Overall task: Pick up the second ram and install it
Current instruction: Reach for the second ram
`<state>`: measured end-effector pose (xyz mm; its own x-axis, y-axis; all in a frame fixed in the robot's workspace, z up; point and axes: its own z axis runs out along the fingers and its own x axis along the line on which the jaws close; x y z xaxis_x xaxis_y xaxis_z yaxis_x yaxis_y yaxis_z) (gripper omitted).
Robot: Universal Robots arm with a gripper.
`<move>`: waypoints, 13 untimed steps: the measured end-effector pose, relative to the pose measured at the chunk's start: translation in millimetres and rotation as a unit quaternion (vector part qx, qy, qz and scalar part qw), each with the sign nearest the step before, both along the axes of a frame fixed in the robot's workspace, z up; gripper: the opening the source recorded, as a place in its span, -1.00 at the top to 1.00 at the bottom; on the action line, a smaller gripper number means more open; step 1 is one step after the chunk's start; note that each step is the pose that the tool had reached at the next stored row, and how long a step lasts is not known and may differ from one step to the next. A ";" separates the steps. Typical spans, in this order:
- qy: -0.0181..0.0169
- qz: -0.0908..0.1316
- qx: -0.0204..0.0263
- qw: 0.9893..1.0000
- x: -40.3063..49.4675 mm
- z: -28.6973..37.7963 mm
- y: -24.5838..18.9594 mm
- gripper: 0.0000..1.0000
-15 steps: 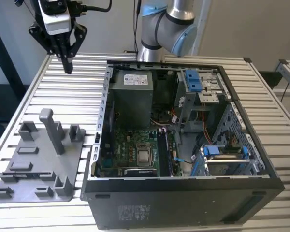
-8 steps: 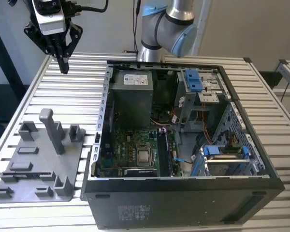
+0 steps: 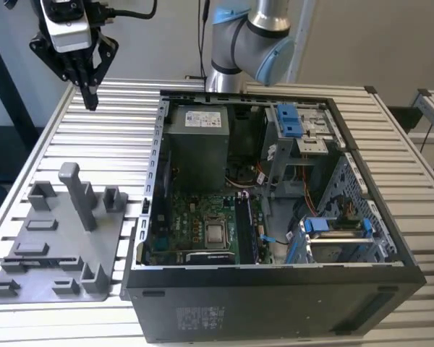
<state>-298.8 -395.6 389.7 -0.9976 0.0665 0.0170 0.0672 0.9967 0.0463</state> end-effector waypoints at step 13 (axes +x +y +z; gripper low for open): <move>0.007 0.003 0.000 1.000 -16.5 -0.6 1.2 0.79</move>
